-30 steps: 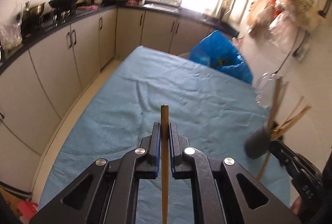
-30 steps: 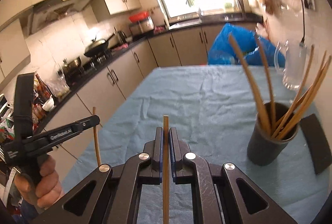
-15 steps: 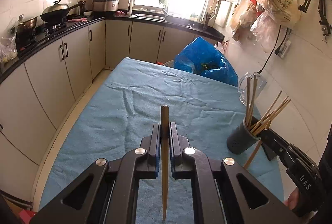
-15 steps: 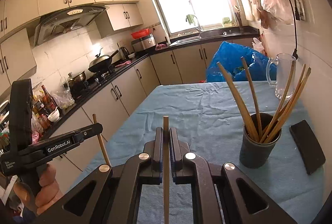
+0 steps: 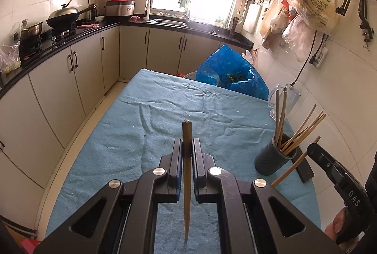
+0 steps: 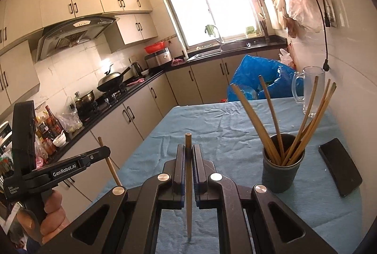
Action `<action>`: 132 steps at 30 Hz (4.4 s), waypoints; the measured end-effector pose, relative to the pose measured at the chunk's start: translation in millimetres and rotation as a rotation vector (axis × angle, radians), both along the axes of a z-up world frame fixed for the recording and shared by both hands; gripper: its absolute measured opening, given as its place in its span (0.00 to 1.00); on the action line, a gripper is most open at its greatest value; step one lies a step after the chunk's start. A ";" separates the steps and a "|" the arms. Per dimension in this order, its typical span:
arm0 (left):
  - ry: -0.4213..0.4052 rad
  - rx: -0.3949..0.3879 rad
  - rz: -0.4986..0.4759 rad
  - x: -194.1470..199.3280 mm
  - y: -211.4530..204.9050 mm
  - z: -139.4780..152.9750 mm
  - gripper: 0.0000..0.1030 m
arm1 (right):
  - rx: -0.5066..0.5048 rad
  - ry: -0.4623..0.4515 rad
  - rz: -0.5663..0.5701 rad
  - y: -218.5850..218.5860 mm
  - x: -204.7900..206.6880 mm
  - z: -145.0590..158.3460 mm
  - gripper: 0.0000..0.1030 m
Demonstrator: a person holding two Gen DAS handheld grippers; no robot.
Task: Organize utensils
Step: 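Lift both chopsticks upright and carry them to the black holder cup, then lower the chopsticks into the cup and open the left tool and the right tool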
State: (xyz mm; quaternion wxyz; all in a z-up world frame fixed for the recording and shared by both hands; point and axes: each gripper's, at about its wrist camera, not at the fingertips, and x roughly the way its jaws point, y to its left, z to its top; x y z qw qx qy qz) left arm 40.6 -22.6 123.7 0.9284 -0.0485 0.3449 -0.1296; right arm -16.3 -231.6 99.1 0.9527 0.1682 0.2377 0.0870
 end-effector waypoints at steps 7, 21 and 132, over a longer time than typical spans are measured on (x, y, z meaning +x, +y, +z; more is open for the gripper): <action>-0.011 0.000 -0.004 -4.0 -2.9 5.1 0.07 | 0.012 -0.011 -0.022 -11.3 -4.9 2.3 0.06; -0.014 0.019 -0.037 -9.5 -22.8 11.3 0.07 | 0.045 -0.046 -0.088 -40.9 -29.2 12.5 0.06; -0.092 0.078 -0.107 49.7 -158.0 30.7 0.73 | -0.025 -0.059 -0.427 -157.2 -26.1 34.2 0.66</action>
